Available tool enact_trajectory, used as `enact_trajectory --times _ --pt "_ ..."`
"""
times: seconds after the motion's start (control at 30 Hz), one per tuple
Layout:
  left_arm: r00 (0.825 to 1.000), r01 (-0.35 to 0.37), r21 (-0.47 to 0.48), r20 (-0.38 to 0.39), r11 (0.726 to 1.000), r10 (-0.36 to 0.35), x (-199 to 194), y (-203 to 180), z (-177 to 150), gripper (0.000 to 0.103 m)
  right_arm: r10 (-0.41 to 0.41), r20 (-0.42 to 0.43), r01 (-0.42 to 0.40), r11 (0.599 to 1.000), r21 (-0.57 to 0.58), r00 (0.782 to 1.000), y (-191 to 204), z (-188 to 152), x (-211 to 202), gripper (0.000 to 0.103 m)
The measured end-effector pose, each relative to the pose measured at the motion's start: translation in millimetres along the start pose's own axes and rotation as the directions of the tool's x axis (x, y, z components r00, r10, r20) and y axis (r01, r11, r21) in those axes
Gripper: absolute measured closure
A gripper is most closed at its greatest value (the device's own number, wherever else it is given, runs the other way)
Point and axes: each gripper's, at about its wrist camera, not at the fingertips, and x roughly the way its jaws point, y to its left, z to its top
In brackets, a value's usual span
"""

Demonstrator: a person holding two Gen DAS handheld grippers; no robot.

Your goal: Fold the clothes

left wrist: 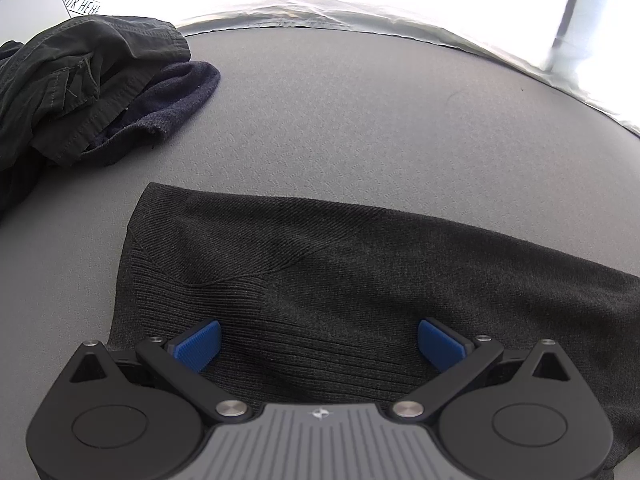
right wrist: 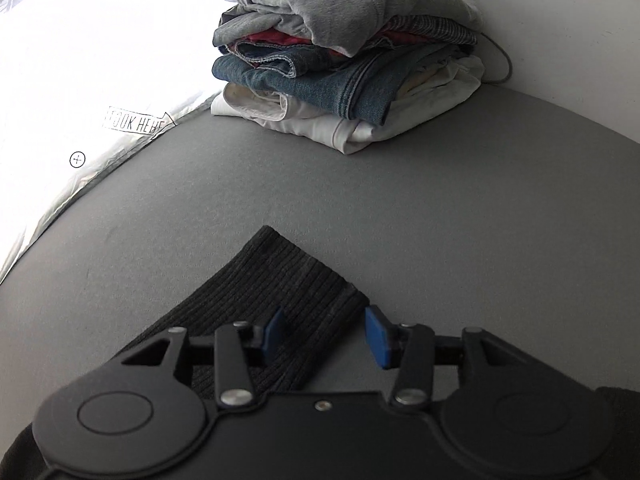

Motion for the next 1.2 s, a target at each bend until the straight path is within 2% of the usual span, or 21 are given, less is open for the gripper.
enact_trajectory --times 0.03,0.07,0.2,0.27,0.33,0.37,0.5,0.67,0.9,1.03,1.2 --pt "1.0 -0.001 0.0 0.001 1.0 0.001 0 0 0 0.0 0.004 0.009 -0.003 0.999 -0.037 1.0 3 3 1 0.079" --pt "1.0 -0.001 -0.001 0.001 1.0 0.001 0 0 0 0.0 0.008 0.018 -0.007 0.997 -0.073 1.0 7 5 3 0.093" --pt "1.0 -0.001 0.001 0.007 1.0 0.001 -1 0 0 0.0 -0.021 0.078 0.036 0.98 -0.198 0.997 12 18 5 0.094" --pt "1.0 0.0 0.004 0.016 1.0 0.0 -2 1 -1 0.0 -0.041 0.062 0.053 0.979 -0.199 0.997 5 25 16 0.094" --pt "1.0 0.001 0.003 0.022 1.0 -0.001 -2 1 -2 0.0 -0.031 0.022 0.035 0.979 -0.202 0.999 0 27 24 0.092" --pt "1.0 0.0 0.0 0.019 1.0 0.0 -2 1 -1 0.0 -0.019 0.024 0.024 0.974 -0.226 1.0 1 26 23 0.091" --pt "1.0 -0.01 -0.016 0.012 1.0 0.01 -6 0 1 0.0 0.006 0.068 0.014 0.955 -0.297 0.998 -1 24 -2 0.065" --pt "0.999 0.019 -0.02 0.047 1.0 -0.018 -31 -4 -9 0.0 0.044 0.074 -0.027 0.977 -0.211 0.996 -49 15 -49 0.047" --pt "0.995 0.079 0.006 0.061 0.997 -0.079 -67 -26 -55 0.0 0.073 0.021 -0.065 0.959 -0.274 0.997 -120 -27 -93 0.043" --pt "0.996 0.083 0.029 0.037 0.996 -0.085 -84 -50 -89 0.0 0.118 -0.036 -0.123 0.959 -0.256 0.992 -148 -38 -100 0.042" --pt "0.996 0.085 0.01 0.008 0.996 -0.085 -101 -77 -127 0.0 0.147 -0.094 -0.168 0.944 -0.284 0.985 -166 -42 -98 0.041"
